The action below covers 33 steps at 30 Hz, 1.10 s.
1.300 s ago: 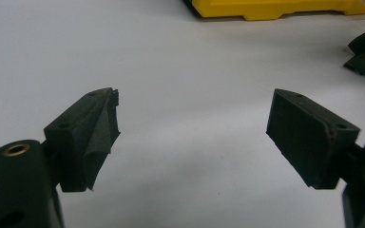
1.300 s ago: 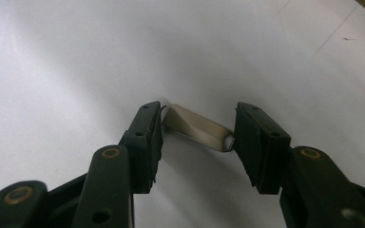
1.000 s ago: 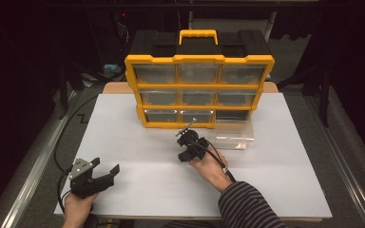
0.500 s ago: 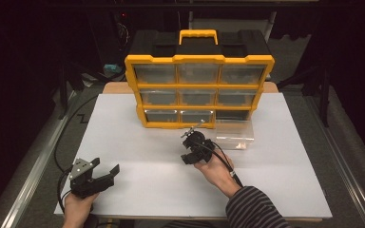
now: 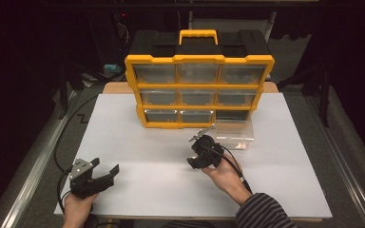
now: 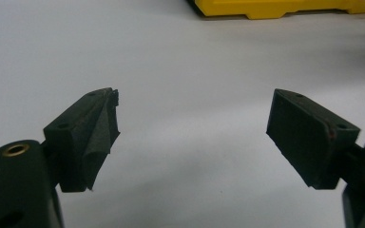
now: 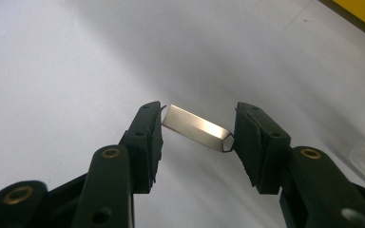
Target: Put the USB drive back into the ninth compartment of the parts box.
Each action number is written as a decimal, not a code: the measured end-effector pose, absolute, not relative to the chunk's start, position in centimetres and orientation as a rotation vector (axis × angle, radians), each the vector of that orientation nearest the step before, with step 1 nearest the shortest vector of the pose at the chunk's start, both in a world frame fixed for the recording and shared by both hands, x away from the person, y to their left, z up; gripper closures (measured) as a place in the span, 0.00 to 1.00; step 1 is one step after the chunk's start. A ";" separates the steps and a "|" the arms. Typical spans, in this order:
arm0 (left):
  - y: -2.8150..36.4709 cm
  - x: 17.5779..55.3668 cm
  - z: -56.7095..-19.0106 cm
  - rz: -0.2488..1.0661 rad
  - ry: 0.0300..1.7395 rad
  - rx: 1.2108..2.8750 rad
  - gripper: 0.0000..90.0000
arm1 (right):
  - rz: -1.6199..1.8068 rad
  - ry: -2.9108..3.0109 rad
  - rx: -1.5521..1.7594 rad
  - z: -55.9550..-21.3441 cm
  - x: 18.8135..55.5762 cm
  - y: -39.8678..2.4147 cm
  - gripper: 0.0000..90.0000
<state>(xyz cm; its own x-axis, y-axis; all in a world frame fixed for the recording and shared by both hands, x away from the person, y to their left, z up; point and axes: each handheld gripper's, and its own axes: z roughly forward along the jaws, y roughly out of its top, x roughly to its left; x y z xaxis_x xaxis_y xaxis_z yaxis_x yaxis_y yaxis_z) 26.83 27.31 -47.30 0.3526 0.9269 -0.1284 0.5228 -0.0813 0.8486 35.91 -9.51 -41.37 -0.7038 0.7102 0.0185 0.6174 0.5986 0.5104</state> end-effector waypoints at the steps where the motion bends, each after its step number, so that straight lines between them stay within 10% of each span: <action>1: 27.3 26.8 -47.3 0.577 1.293 1.739 0.21 | 0.737 2.636 1.130 -41.4 35.8 -9.7 0.60; 33: 27.3 26.8 -47.3 0.580 1.286 1.736 0.21 | 0.862 2.534 1.194 -40.9 33.3 -16.8 0.60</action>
<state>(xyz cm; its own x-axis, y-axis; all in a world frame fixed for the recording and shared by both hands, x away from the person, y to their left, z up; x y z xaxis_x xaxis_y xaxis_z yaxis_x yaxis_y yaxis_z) 26.76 27.28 -47.26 0.3565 0.9256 -0.1269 0.5179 -0.0828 0.8514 33.31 -16.78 -40.86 -0.6498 0.7581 0.0559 0.6349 0.5008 0.5883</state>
